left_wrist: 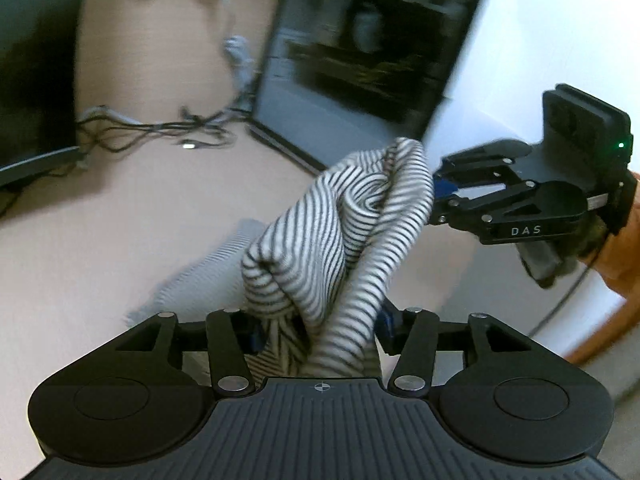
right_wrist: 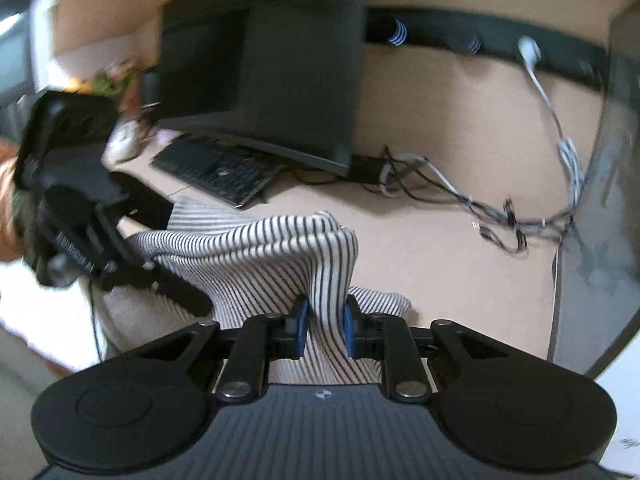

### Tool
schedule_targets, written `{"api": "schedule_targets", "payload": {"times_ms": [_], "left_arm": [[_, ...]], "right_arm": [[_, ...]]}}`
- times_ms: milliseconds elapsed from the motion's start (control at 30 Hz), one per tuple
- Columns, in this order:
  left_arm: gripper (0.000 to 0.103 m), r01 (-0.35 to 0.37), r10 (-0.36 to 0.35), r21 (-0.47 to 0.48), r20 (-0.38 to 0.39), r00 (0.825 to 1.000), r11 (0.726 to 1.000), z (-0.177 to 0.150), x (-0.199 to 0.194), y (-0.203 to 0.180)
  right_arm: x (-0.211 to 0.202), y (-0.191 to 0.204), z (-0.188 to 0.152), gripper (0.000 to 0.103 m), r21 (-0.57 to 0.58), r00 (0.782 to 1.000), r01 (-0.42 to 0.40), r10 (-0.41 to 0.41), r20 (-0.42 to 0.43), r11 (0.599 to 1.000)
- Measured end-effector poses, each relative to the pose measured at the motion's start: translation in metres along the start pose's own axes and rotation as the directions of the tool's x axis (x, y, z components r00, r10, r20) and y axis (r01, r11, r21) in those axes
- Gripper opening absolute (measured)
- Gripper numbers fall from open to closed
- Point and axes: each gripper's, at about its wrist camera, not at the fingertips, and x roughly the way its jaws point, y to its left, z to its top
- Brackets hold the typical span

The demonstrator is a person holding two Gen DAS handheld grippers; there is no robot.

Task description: Fold clothes

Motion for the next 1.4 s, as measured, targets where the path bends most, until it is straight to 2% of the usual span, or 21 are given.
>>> {"api": "schedule_targets", "payload": {"times_ms": [100, 233, 300, 400, 467, 500, 567, 600, 667, 700, 733, 800, 900, 1000, 1067, 1133, 1233, 1367, 1400], "left_arm": [[0.078, -0.094, 0.093, -0.054, -0.006, 0.996, 0.994, 0.003, 0.013, 0.024], [0.080, -0.230, 0.227, -0.202, -0.039, 0.973, 0.952, -0.003, 0.020, 0.064], [0.079, -0.245, 0.249, -0.271, -0.021, 0.968, 0.931, -0.006, 0.009, 0.080], [0.080, -0.193, 0.210, -0.239, 0.048, 0.977, 0.952, 0.004, -0.006, 0.076], [0.081, -0.123, 0.139, -0.160, 0.091, 0.986, 0.979, 0.013, -0.009, 0.062], [0.085, -0.089, 0.100, -0.112, 0.099, 0.990, 0.990, 0.017, -0.006, 0.053], [0.093, -0.043, 0.044, -0.013, 0.082, 0.996, 0.999, 0.020, 0.008, 0.034], [0.094, -0.053, 0.052, 0.026, 0.051, 0.997, 0.998, 0.019, 0.022, 0.028], [0.089, -0.114, 0.117, 0.073, -0.031, 0.993, 0.991, 0.015, 0.053, 0.021], [0.080, -0.133, 0.137, 0.070, -0.062, 0.989, 0.989, 0.013, 0.064, 0.022], [0.078, -0.138, 0.141, 0.032, -0.082, 0.987, 0.990, 0.011, 0.071, 0.028], [0.078, -0.147, 0.142, -0.036, -0.114, 0.983, 0.989, 0.009, 0.082, 0.039], [0.078, -0.143, 0.136, -0.053, -0.115, 0.984, 0.988, 0.012, 0.084, 0.041], [0.079, -0.152, 0.145, -0.058, -0.116, 0.983, 0.987, 0.013, 0.084, 0.039], [0.080, -0.157, 0.149, -0.069, -0.113, 0.982, 0.985, 0.013, 0.081, 0.040], [0.081, -0.161, 0.154, -0.072, -0.094, 0.983, 0.984, 0.013, 0.074, 0.039], [0.083, -0.167, 0.164, -0.072, -0.056, 0.985, 0.983, 0.015, 0.061, 0.038], [0.076, -0.176, 0.176, -0.072, -0.005, 0.984, 0.982, 0.017, 0.043, 0.037], [0.076, -0.178, 0.179, -0.072, 0.008, 0.984, 0.981, 0.017, 0.039, 0.036]], "right_arm": [[0.034, -0.022, 0.002, 0.018, 0.113, 0.998, 0.042, -0.036, -0.054, 0.993], [0.076, -0.045, -0.006, 0.017, 0.220, 0.986, 0.117, -0.086, -0.145, 0.969], [0.088, -0.050, -0.010, 0.017, 0.236, 0.978, 0.152, -0.111, -0.178, 0.960], [0.101, -0.057, -0.016, 0.017, 0.255, 0.970, 0.182, -0.130, -0.207, 0.950], [0.108, -0.062, -0.020, 0.017, 0.281, 0.965, 0.197, -0.136, -0.223, 0.939], [0.107, -0.063, -0.022, 0.017, 0.292, 0.966, 0.199, -0.136, -0.222, 0.936], [0.105, -0.063, -0.024, 0.017, 0.313, 0.966, 0.201, -0.135, -0.219, 0.928], [0.102, -0.062, -0.025, 0.017, 0.316, 0.967, 0.201, -0.135, -0.216, 0.927], [0.098, -0.061, -0.023, 0.017, 0.313, 0.967, 0.205, -0.141, -0.214, 0.927], [0.096, -0.061, -0.022, 0.017, 0.312, 0.966, 0.208, -0.145, -0.213, 0.927], [0.091, -0.060, -0.019, 0.018, 0.312, 0.966, 0.215, -0.155, -0.207, 0.925], [0.078, -0.057, -0.011, 0.020, 0.308, 0.973, 0.210, -0.168, -0.159, 0.928], [0.055, -0.047, 0.007, 0.020, 0.304, 0.987, 0.157, -0.157, -0.025, 0.940], [0.049, -0.037, 0.028, 0.020, 0.293, 0.994, 0.058, -0.084, 0.076, 0.954], [0.064, -0.030, 0.035, 0.021, 0.275, 0.998, 0.023, -0.039, 0.052, 0.961], [0.096, -0.031, 0.029, 0.022, 0.291, 0.997, 0.063, -0.046, -0.064, 0.955], [0.128, -0.052, 0.002, 0.030, 0.385, 0.991, 0.105, -0.062, -0.122, 0.917], [0.135, -0.059, 0.003, 0.030, 0.465, 0.992, 0.102, -0.054, -0.117, 0.879], [0.136, -0.055, 0.003, 0.030, 0.443, 0.991, 0.114, -0.068, -0.117, 0.889]]}}
